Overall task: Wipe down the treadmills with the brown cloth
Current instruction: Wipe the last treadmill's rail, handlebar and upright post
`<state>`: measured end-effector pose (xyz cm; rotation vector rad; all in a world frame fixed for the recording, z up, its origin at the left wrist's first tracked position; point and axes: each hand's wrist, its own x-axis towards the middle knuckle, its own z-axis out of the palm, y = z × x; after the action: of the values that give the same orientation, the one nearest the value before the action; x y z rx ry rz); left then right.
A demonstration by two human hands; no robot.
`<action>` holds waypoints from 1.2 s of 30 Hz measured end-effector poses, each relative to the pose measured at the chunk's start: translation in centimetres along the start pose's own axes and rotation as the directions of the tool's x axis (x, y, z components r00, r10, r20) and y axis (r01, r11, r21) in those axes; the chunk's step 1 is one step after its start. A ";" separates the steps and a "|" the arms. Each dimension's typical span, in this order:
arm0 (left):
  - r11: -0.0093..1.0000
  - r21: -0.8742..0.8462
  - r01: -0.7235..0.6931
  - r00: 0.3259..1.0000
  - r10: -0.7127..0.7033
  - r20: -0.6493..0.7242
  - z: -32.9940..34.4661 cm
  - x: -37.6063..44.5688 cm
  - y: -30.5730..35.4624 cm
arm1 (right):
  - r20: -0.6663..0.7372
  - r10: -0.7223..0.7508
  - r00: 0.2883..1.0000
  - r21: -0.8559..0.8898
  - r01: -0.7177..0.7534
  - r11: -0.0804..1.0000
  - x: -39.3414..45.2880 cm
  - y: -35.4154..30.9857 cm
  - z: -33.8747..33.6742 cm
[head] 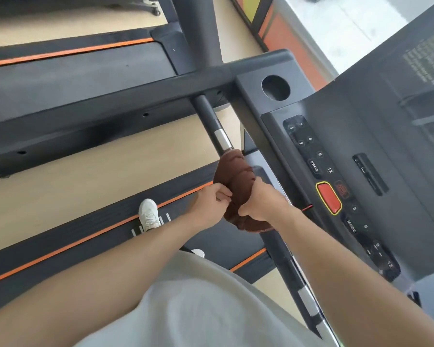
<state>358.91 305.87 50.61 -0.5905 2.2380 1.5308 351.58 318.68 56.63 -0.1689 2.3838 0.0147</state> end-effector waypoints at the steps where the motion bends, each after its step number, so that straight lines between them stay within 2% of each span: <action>1: 1.000 -0.026 0.013 1.000 -0.013 -0.011 -0.1 0.4 0.1 | -0.104 0.018 0.994 -0.064 -0.025 0.998 -0.4 -0.5 1.0; 3: 0.994 -0.095 0.048 0.998 -0.052 -0.042 -0.3 1.1 0.4 | -0.275 -0.005 0.961 -0.126 -0.031 0.992 -0.4 -1.4 3.0; 6: 0.974 -0.218 0.064 0.988 -0.093 -0.126 -1.3 2.6 1.2 | -0.372 -0.067 0.926 -0.184 -0.002 0.983 1.1 -2.0 3.6; 8: 0.956 -0.288 0.060 0.980 -0.111 -0.164 -2.1 4.0 1.7 | -0.419 -0.099 0.903 -0.150 0.039 0.988 1.9 -2.6 3.1; 14: 0.946 -0.324 0.000 0.946 -0.105 -0.307 -5.9 6.9 3.5 | -0.525 -0.166 0.835 -0.054 0.162 0.985 4.6 -5.3 0.4; 17: 0.946 -0.324 -0.020 0.909 -0.118 -0.400 -8.3 7.8 3.7 | -0.536 -0.145 0.832 0.112 0.240 0.964 7.0 -8.5 -2.1; 22: 0.944 -0.326 -0.055 0.880 -0.108 -0.463 -12.5 8.2 3.3 | -0.470 -0.090 0.878 0.299 0.255 0.919 11.8 -13.2 -6.5; 28: 0.946 -0.323 0.013 0.914 -0.142 -0.380 -14.4 9.2 1.8 | -0.411 -0.054 0.910 0.418 0.240 0.876 13.1 -13.9 -8.2; 31: 0.964 -0.264 0.036 0.953 -0.113 -0.280 -14.6 10.0 2.7 | -0.250 -0.128 0.960 0.532 0.247 0.810 13.1 -13.1 -9.4; 34: 0.989 -0.143 0.032 0.991 -0.051 -0.125 -14.8 10.8 3.2 | -0.044 -0.092 0.995 0.654 0.098 0.750 13.1 -12.6 -10.4; 36: 0.992 -0.120 0.034 0.995 -0.045 -0.091 -15.2 11.2 3.2 | 0.059 -0.048 0.997 0.698 -0.007 0.716 13.1 -12.6 -10.5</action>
<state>346.78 291.12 52.58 -0.7509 2.2002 1.6569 336.52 304.05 55.84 0.1703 2.1435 -0.8761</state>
